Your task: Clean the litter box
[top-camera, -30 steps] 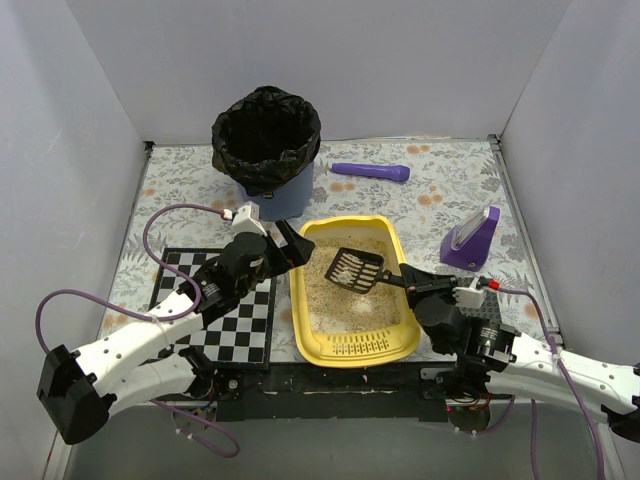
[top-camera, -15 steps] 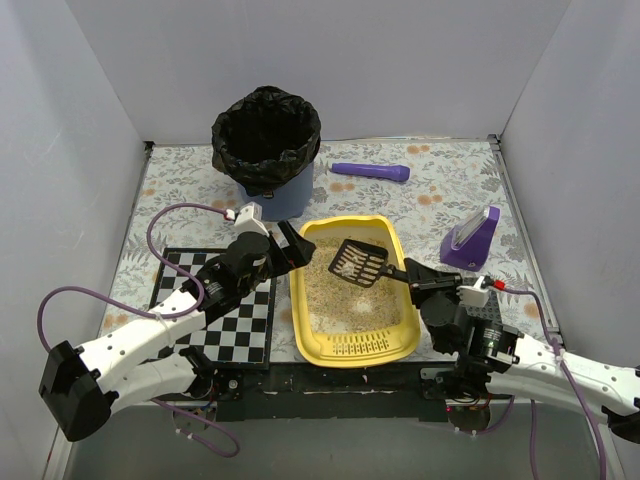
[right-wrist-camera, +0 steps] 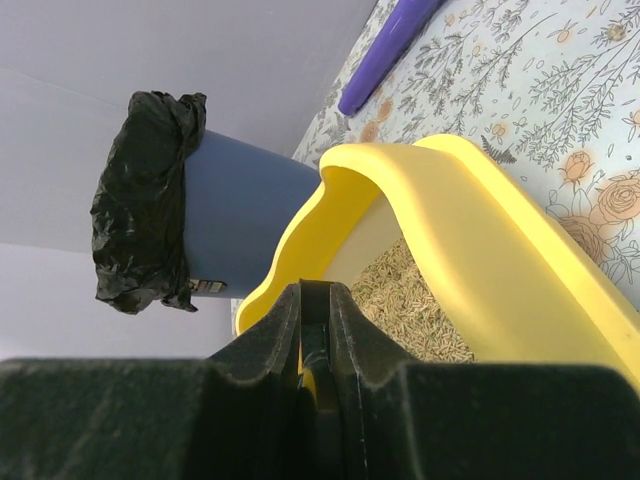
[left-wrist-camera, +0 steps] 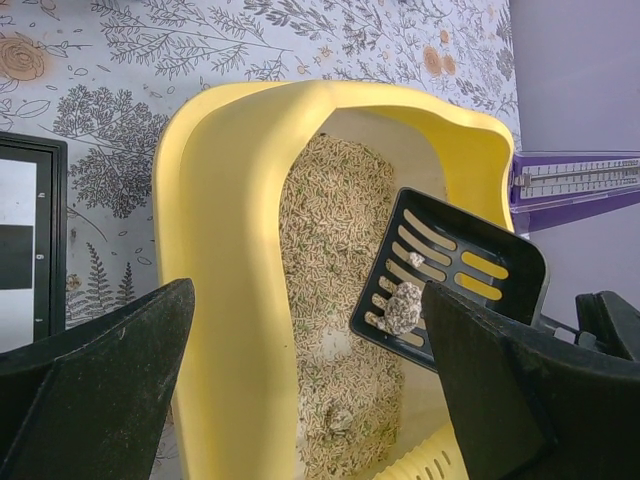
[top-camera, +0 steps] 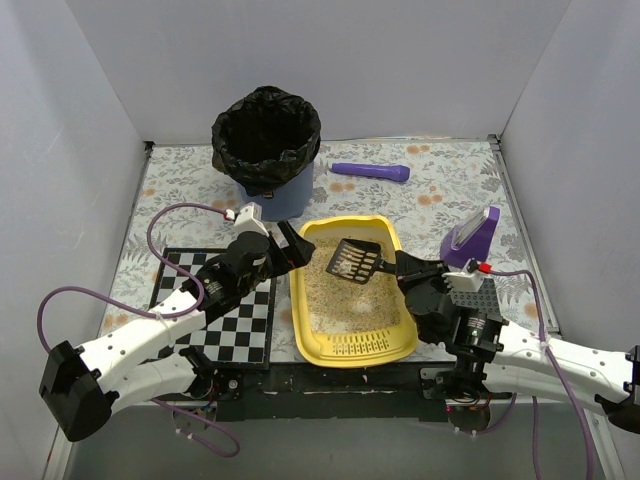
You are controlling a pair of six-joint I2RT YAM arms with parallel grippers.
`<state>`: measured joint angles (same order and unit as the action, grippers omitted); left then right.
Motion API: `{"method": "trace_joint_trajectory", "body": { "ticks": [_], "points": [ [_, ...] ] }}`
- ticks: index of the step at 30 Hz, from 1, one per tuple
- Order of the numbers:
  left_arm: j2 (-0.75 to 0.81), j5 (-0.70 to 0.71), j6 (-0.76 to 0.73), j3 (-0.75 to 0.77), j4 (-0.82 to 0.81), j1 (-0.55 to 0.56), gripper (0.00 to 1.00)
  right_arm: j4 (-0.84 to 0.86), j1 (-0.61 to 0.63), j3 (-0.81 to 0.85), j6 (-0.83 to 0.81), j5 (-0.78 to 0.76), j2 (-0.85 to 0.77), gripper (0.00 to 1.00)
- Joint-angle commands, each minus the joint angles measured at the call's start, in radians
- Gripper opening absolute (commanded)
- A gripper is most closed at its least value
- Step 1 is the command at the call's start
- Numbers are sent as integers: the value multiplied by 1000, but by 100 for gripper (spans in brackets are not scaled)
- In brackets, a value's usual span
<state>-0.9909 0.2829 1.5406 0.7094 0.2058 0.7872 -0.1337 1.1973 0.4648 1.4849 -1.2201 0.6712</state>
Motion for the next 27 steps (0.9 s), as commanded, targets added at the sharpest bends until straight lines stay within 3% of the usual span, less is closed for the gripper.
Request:
{"method": "trace_joint_trajectory", "body": {
  "ticks": [1,4,7,10,12,15,18,20,22,25,27],
  "points": [
    [26,12,-8,2,17,-8,98,-38,-2,44,52,-65,14,1],
    [29,6,-10,-1,15,-8,98,-115,-2,69,121,-50,27,1],
    [29,10,-10,-2,17,-8,98,46,-7,52,-95,-89,40,1],
    [21,-5,-13,1,12,-9,98,-94,-42,63,116,-24,60,1],
    [18,-1,-11,1,17,-9,98,16,-44,45,-10,-27,65,1],
    [23,2,-16,4,26,-11,98,-21,-62,57,46,14,68,1],
    [31,12,-11,-4,21,-12,98,167,-74,31,-184,4,73,1],
    [29,6,-14,-4,21,-13,98,66,-91,52,-81,57,68,1],
    [28,6,-13,-7,23,-13,98,115,-105,38,-141,44,74,1],
    [21,-1,-17,-4,23,-14,98,51,-143,61,-63,147,67,1],
    [21,1,-17,-5,24,-16,98,214,-143,26,-206,118,61,1]
  ]
}}
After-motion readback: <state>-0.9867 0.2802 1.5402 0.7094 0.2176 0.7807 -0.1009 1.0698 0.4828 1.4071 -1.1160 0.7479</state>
